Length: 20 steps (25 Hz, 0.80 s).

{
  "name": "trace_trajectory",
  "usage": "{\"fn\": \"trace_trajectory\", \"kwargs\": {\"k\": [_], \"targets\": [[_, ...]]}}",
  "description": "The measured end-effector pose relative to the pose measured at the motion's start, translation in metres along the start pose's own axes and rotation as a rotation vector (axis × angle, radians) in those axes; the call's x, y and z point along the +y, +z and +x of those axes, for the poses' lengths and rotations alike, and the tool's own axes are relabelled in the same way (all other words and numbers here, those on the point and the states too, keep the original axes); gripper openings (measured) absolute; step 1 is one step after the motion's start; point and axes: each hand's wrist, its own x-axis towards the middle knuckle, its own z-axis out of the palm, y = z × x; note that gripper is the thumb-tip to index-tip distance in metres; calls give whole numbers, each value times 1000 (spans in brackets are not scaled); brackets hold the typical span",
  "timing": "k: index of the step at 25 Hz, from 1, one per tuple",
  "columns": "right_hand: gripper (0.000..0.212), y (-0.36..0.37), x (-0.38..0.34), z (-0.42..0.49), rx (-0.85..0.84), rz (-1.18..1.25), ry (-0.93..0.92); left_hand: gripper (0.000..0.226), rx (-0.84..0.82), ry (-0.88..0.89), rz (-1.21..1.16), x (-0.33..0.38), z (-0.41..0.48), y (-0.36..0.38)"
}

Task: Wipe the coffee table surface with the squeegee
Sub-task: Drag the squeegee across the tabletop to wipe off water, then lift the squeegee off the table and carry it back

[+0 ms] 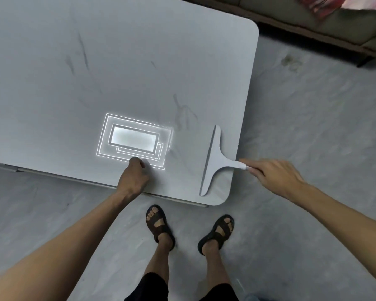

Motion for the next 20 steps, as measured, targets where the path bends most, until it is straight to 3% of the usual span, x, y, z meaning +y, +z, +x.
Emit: {"fn": "trace_trajectory", "kwargs": {"k": [4,8,14,20], "targets": [[35,0,50,-47,-29,-57,135,13,-39,78,-31,40,-13,2],[31,-15,50,-62,-15,-94,133,23,-53,102,-4,64,-30,-8],[38,-38,-34,14,-37,-47,-191,24,25,46,-60,76,-58,-27],[39,-52,-123,141,-99,-191,-624,24,257,-228,-161,48,-69,0]]}}
